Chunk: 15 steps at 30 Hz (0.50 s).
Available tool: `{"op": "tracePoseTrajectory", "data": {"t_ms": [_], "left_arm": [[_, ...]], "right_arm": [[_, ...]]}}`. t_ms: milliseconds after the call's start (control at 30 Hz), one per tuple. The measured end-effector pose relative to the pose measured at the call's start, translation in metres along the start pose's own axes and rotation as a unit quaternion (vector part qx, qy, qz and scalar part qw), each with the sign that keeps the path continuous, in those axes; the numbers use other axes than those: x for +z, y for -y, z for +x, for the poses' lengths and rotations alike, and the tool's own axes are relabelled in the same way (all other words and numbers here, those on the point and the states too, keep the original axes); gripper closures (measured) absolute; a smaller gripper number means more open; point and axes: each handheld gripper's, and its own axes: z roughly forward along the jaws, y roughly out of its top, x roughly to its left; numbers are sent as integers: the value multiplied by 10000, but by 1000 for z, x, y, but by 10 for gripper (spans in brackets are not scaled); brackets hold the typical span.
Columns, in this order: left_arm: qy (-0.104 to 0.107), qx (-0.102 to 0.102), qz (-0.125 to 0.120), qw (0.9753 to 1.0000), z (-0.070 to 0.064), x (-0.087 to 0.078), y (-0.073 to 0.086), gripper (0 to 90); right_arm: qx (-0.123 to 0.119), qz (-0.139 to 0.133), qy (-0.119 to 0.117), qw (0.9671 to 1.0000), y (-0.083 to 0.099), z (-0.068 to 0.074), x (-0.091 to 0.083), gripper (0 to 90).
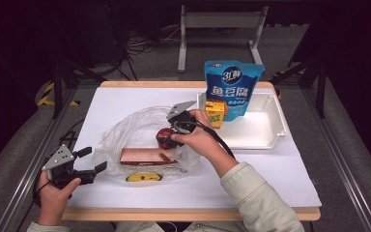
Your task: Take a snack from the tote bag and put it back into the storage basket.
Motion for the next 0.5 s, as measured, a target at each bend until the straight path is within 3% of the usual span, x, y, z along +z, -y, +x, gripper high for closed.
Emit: {"op": "tracePoseTrajectory", "data": {"t_ms": [500], "left_arm": [[-4,17,-13,10000,0,0,0,160]], "right_arm": [[-29,359,71,9993,6,-1,13,179]]}}
